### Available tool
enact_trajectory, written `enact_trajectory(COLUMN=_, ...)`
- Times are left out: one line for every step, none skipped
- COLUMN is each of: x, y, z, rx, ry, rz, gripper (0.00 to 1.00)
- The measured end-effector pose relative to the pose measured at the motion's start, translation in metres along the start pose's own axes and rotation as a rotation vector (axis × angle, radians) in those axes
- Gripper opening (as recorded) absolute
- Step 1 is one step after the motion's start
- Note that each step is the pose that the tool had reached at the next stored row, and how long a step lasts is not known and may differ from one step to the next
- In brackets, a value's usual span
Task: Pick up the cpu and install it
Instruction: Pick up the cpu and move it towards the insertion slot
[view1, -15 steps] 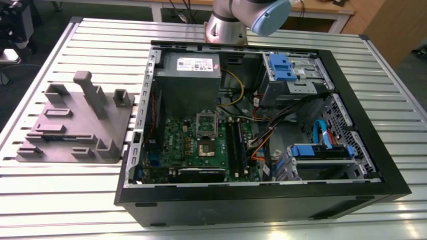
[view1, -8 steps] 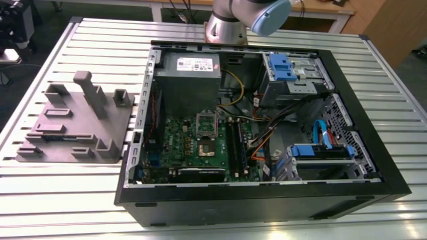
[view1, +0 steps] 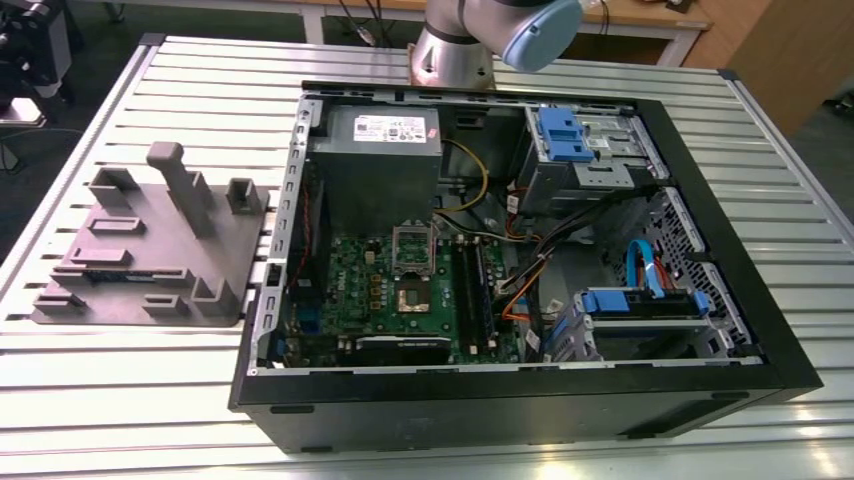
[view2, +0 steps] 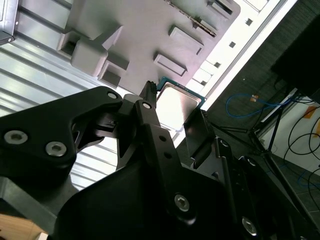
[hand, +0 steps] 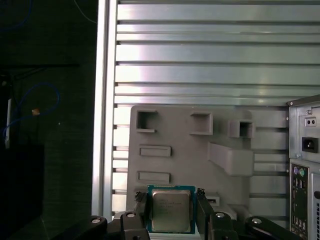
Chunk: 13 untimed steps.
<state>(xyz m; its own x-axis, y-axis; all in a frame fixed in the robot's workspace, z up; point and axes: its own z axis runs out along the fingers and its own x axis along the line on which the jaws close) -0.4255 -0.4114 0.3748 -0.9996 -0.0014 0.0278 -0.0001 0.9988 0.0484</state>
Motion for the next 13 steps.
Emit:
enact_trajectory(x=-0.0003, y=0.0, z=0.0, rx=0.0, ry=0.0, rz=0.0, gripper=0.47)
enact_trajectory(x=-0.0004, y=0.0, z=0.0001, rx=-0.0001, ry=-0.0002, rz=0.0, gripper=0.47)
enact_trajectory(x=-0.0006, y=0.0, z=0.0, rx=-0.0001, ry=-0.0001, rz=0.0, gripper=0.47)
enact_trajectory(x=-0.0009, y=0.0, z=0.0, rx=0.0, ry=0.0, rz=0.0, gripper=0.47)
enact_trajectory(x=-0.001, y=0.0, z=0.0, rx=0.0, ry=-0.0001, rz=0.0, gripper=0.47)
enact_trajectory(x=-0.001, y=0.0, z=0.0, rx=0.0, ry=0.0, rz=0.0, gripper=0.47)
enact_trajectory(x=-0.0011, y=0.0, z=0.0, rx=0.0, ry=-0.0001, rz=0.0, gripper=0.47)
enact_trajectory(x=-0.0012, y=0.0, z=0.0, rx=0.0, ry=-0.0001, rz=0.0, gripper=0.47)
enact_trajectory(x=-0.0013, y=0.0, z=0.0, rx=0.0, ry=0.0, rz=0.0, gripper=0.47)
enact_trajectory(x=-0.0013, y=0.0, z=0.0, rx=0.0, ry=-0.0001, rz=0.0, gripper=0.47)
enact_trajectory(x=-0.0014, y=0.0, z=0.0, rx=-0.0001, ry=-0.0001, rz=0.0, gripper=0.47)
enact_trajectory(x=-0.0016, y=0.0, z=0.0, rx=0.0, ry=-0.0001, rz=0.0, gripper=0.47)
enact_trajectory(x=-0.0018, y=0.0, z=0.0, rx=0.0, ry=-0.0001, rz=0.0, gripper=0.47)
